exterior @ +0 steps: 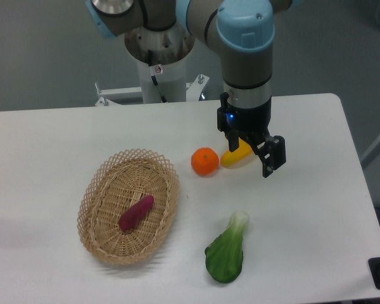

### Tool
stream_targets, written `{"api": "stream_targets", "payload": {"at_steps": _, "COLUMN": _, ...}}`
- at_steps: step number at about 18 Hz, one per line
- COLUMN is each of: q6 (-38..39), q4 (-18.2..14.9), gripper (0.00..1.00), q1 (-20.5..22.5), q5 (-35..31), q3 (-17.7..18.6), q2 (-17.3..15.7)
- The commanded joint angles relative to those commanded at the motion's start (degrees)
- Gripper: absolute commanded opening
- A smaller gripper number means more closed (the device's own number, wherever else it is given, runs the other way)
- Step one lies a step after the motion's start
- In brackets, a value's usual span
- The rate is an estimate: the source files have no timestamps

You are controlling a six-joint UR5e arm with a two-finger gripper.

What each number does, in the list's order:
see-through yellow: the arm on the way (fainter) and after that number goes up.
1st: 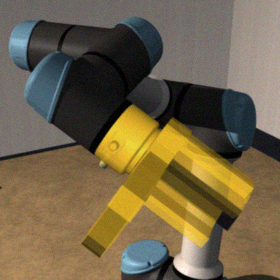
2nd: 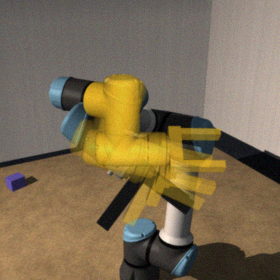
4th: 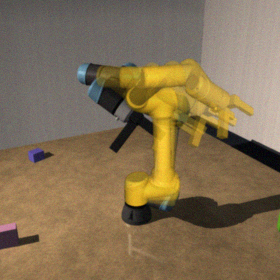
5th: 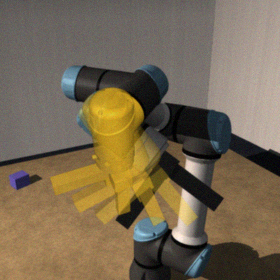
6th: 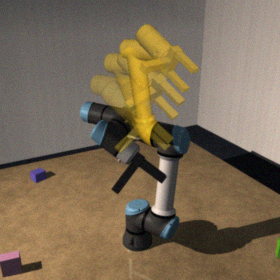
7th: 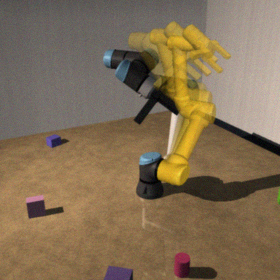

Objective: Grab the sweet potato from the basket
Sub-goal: 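Move the open gripper over the wicker basket above the sweet potato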

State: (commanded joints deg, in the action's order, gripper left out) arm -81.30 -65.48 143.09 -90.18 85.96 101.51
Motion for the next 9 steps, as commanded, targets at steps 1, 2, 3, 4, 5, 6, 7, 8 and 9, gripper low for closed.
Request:
{"api": "stream_targets", "payload": {"at_steps": 1, "q6": 0.1, "q4": 0.3, "gripper": 1.00, "q1": -0.1, "q5": -0.3, "q3": 0.1, "q2": 0.0}}
{"api": "stream_targets", "payload": {"at_steps": 2, "q6": 0.1, "q4": 0.2, "gripper": 1.00, "q1": -0.2, "q5": -0.3, "q3": 0.1, "q2": 0.0}}
{"api": "stream_targets", "payload": {"at_steps": 3, "q6": 0.1, "q4": 0.1, "gripper": 1.00, "q1": -0.3, "q5": -0.2, "q3": 0.1, "q2": 0.0}}
{"api": "stream_targets", "payload": {"at_steps": 4, "q6": 0.3, "q4": 0.1, "gripper": 1.00, "q1": -0.4, "q5": -0.1, "q3": 0.1, "q2": 0.0}}
{"api": "stream_targets", "payload": {"at_steps": 5, "q6": 0.3, "q4": 0.1, "gripper": 1.00, "q1": -0.4, "q5": -0.2, "q3": 0.3, "q2": 0.0}}
{"api": "stream_targets", "payload": {"at_steps": 6, "q6": 0.4, "q4": 0.1, "gripper": 1.00, "q1": -0.6, "q5": 0.0, "q3": 0.9, "q2": -0.1}}
{"api": "stream_targets", "payload": {"at_steps": 7, "q6": 1.4, "q4": 0.1, "gripper": 1.00, "q1": -0.7, "q5": 0.0, "q3": 1.1, "q2": -0.3}}
{"api": "stream_targets", "payload": {"at_steps": 8, "q6": 3.4, "q4": 0.1, "gripper": 1.00, "q1": -1.3, "q5": 0.5, "q3": 1.1, "q2": -0.6}}
{"api": "stream_targets", "payload": {"at_steps": 9, "q6": 6.2, "q4": 0.3, "gripper": 1.00, "q1": -2.9, "q5": 1.5, "q3": 1.2, "q2": -0.4}}
